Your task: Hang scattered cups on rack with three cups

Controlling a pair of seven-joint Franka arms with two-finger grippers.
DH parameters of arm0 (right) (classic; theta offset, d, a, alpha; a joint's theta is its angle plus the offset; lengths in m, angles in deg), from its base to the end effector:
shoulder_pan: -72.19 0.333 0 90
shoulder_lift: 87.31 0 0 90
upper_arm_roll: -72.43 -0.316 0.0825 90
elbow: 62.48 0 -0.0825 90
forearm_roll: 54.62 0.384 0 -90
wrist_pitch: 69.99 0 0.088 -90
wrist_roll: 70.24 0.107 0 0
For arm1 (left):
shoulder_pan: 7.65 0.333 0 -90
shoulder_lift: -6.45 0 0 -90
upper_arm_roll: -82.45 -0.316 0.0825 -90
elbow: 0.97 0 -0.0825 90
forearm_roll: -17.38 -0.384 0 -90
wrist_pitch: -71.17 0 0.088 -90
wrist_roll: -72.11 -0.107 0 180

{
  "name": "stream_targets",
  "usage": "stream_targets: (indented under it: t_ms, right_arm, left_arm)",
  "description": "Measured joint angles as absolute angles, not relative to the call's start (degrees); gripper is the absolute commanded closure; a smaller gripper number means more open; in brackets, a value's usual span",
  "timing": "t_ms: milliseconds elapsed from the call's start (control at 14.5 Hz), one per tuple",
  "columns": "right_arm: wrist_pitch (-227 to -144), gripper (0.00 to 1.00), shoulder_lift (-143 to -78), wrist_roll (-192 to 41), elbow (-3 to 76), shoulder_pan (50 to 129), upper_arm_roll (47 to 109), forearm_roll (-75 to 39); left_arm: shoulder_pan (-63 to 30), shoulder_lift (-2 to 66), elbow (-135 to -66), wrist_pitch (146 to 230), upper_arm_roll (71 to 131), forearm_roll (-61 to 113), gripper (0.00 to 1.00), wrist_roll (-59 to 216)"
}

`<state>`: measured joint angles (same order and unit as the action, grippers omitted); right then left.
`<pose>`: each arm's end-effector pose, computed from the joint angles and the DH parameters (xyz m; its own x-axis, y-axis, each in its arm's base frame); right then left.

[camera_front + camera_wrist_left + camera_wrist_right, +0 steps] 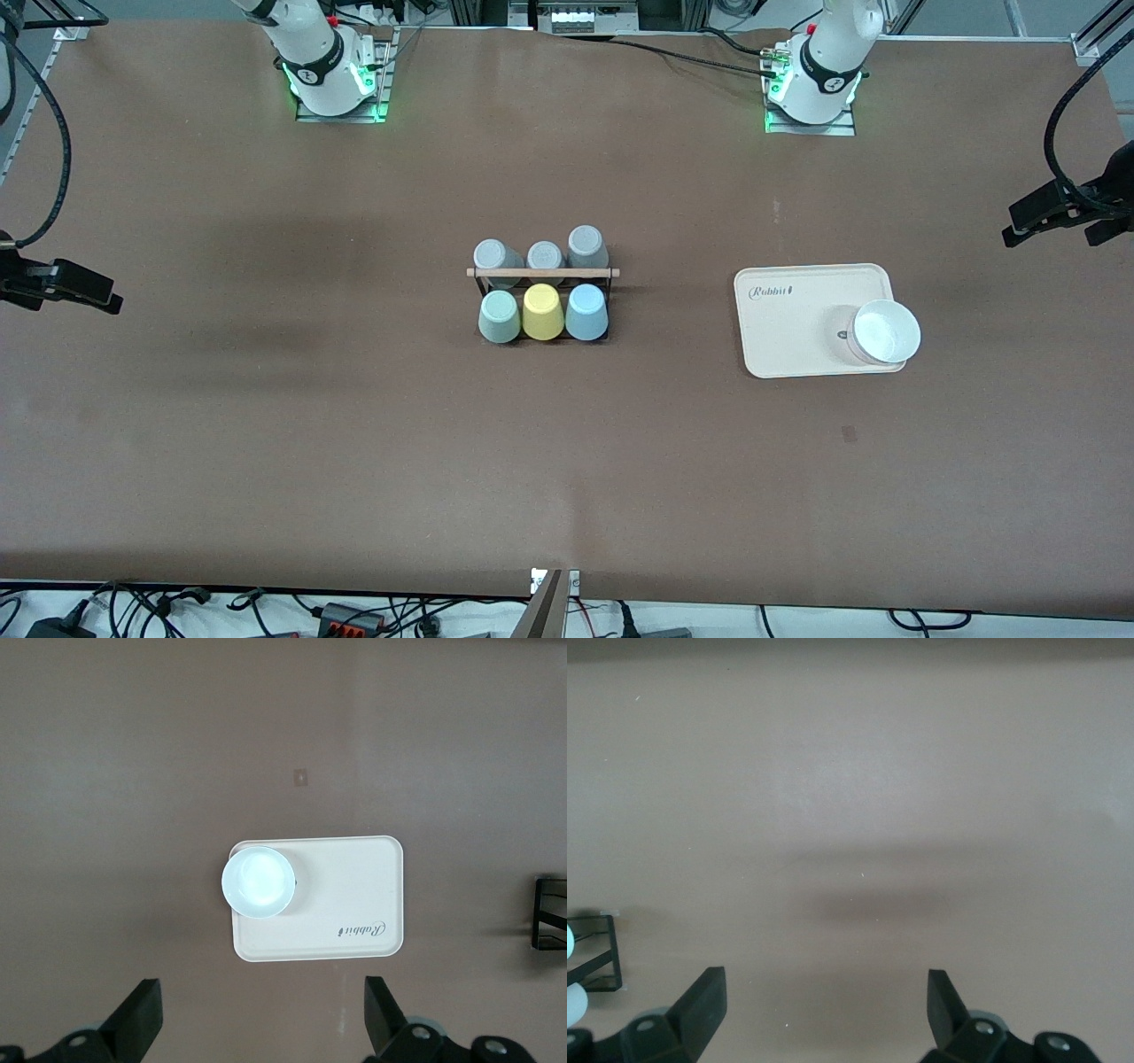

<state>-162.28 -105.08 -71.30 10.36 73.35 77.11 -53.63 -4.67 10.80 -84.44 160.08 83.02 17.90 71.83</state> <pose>0.6501 -0.0294 0.5833 0.9988 -0.0390 0.0301 -0.0392 -0.9992 0.0082 0.5764 0.0235 0.6336 0.9991 0.0370 0.0191 0.0368 -0.9993 0.0097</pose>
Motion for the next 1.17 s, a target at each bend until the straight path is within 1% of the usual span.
stream_targets:
  t_ms: [138,551,688,826,1170]
  right_arm:
    - [-165.2,0.00,-103.1,-71.3,14.6,73.3,77.0,-53.7]
    - [-172.4,0.00,-92.9,-71.4,31.2,73.3,76.8,-55.1]
    - [-173.5,0.00,-90.4,-71.4,35.0,73.4,76.5,-56.3]
    - [-173.0,0.00,-89.4,-71.4,36.1,73.5,76.3,-56.4]
    - [-171.9,0.00,-89.0,-71.4,34.8,74.0,75.9,-55.7]
  left_arm:
    - [-4.7,10.8,-84.4,160.0,83.0,17.9,0.00,71.8]
    - [-4.7,10.8,-84.4,160.0,83.0,17.9,0.00,71.8]
    - [-4.7,10.8,-84.4,160.0,83.0,17.9,0.00,71.8]
    - [-4.7,10.8,-84.4,160.0,83.0,17.9,0.00,71.8]
    - [-4.7,10.8,-84.4,160.0,83.0,17.9,0.00,71.8]
